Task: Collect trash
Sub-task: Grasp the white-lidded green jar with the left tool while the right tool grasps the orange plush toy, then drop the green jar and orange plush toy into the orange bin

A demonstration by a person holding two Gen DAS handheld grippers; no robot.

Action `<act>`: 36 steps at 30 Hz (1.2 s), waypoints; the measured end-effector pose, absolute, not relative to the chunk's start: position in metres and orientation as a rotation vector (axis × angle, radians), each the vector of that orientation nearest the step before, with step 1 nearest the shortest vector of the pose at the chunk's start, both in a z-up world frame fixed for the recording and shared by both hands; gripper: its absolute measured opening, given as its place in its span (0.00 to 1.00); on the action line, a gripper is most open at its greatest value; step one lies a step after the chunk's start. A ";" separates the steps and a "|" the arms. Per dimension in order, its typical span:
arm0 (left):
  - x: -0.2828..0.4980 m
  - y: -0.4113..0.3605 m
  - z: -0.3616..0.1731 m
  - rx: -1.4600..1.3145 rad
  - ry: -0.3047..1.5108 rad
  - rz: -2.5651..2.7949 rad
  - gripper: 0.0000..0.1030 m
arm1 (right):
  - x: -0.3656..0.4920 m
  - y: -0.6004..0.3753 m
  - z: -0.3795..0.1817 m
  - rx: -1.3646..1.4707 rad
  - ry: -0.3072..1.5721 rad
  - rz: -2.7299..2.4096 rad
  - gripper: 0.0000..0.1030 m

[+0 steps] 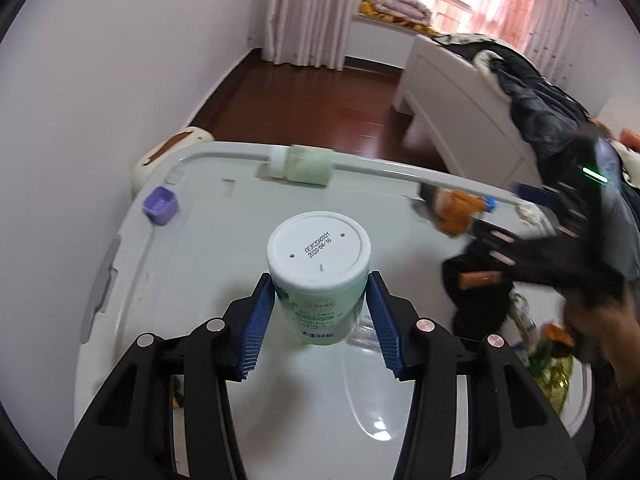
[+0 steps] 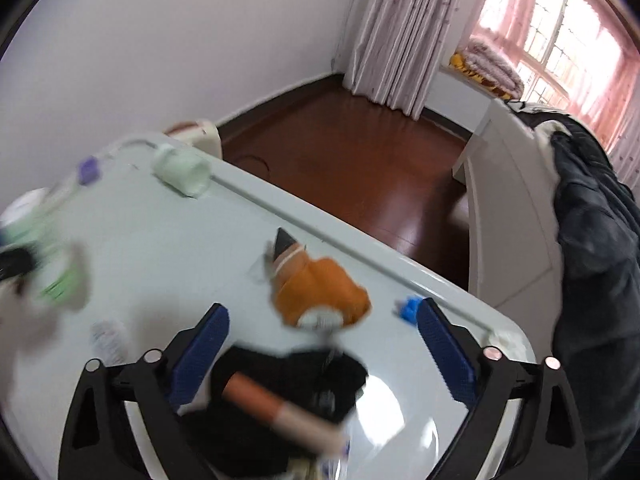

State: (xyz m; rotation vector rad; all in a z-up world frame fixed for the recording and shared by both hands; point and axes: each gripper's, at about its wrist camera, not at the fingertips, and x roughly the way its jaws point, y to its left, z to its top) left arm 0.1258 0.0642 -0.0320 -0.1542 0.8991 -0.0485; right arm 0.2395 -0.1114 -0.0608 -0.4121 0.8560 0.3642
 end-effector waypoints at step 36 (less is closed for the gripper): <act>-0.071 0.014 -0.021 -0.103 0.924 -0.323 0.45 | -0.058 -0.144 -0.017 -0.131 1.027 0.546 0.29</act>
